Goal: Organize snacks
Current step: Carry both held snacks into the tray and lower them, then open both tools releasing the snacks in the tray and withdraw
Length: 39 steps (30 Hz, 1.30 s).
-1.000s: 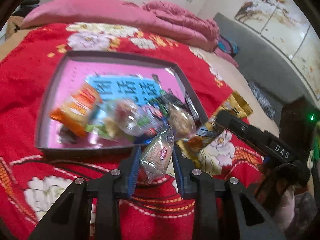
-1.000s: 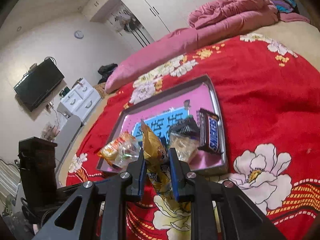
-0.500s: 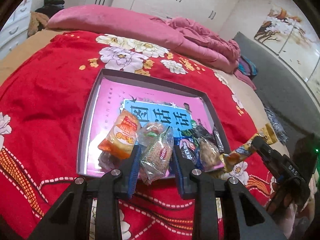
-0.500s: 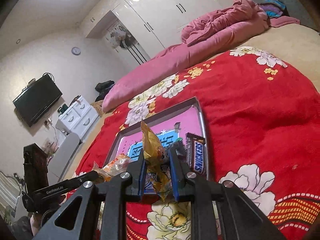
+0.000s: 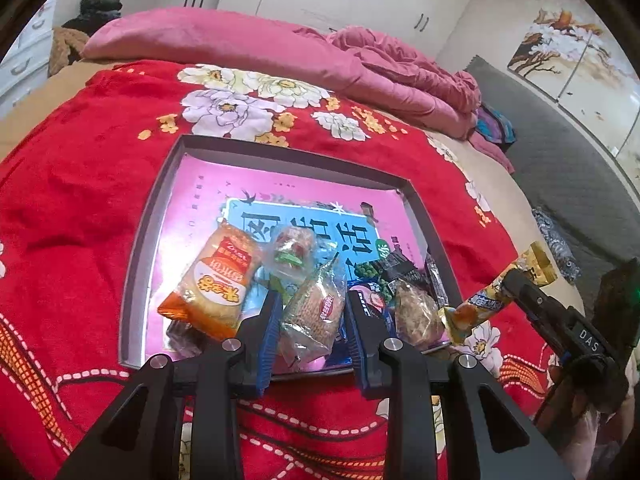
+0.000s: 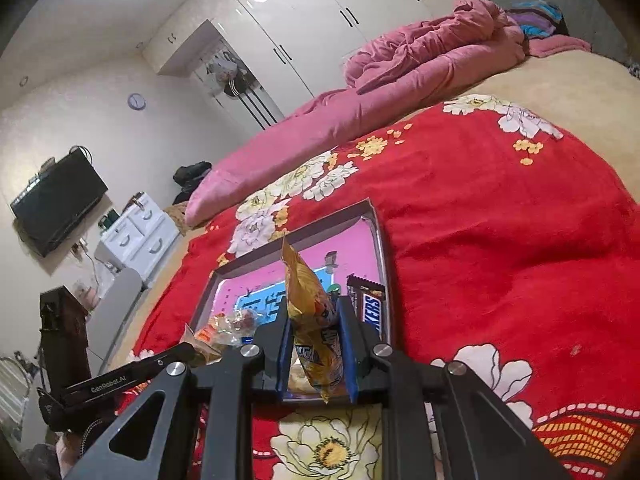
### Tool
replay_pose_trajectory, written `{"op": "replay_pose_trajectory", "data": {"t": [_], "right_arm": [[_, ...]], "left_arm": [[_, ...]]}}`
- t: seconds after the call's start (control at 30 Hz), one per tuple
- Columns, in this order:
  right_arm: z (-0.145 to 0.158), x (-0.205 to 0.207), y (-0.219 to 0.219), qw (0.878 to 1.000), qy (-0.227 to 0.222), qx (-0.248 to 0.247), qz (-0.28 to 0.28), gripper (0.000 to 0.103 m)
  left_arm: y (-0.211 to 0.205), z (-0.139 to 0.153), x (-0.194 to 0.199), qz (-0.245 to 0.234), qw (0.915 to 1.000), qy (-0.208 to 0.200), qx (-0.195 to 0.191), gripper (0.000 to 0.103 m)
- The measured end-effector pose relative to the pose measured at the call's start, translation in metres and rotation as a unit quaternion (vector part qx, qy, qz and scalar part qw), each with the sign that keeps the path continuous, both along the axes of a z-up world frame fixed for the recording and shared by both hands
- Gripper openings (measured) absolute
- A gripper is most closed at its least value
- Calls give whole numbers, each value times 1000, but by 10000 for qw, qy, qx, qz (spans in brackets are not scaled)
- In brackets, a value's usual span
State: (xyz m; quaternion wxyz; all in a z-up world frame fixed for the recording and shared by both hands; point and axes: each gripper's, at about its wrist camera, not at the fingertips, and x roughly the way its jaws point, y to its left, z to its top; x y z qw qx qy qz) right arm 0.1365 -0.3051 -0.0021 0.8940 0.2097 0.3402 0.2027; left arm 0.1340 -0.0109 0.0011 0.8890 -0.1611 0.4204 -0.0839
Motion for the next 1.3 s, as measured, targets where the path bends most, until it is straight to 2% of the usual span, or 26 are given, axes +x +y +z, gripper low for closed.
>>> {"op": "replay_pose_trajectory", "data": {"t": [0.17, 0.57, 1.0, 1.03, 1.1, 1.23, 1.3], "right_arm": [[0, 3, 5, 9997, 0, -241, -8, 22], [-18, 25, 24, 9991, 173, -355, 170, 22], [-27, 22, 49, 9964, 209, -662, 483, 24], [-28, 22, 50, 9965, 206, -625, 510, 25], [-27, 21, 50, 9968, 201, -564, 530, 39], [-22, 16, 52, 9970, 78, -513, 577, 49], [-18, 12, 51, 9971, -37, -497, 576, 55]], "left_arm": [[-5, -4, 4, -6, 10000, 55, 10, 32], [-11, -13, 9, -35, 9998, 169, 76, 32], [-14, -16, 11, -63, 9998, 172, 106, 32], [-14, -15, 11, -65, 9998, 161, 98, 32], [-13, -14, 10, -73, 9999, 130, 47, 32], [-12, -8, 8, -81, 10000, 43, 31, 33], [-12, -4, 6, -69, 9999, -5, 92, 41]]}}
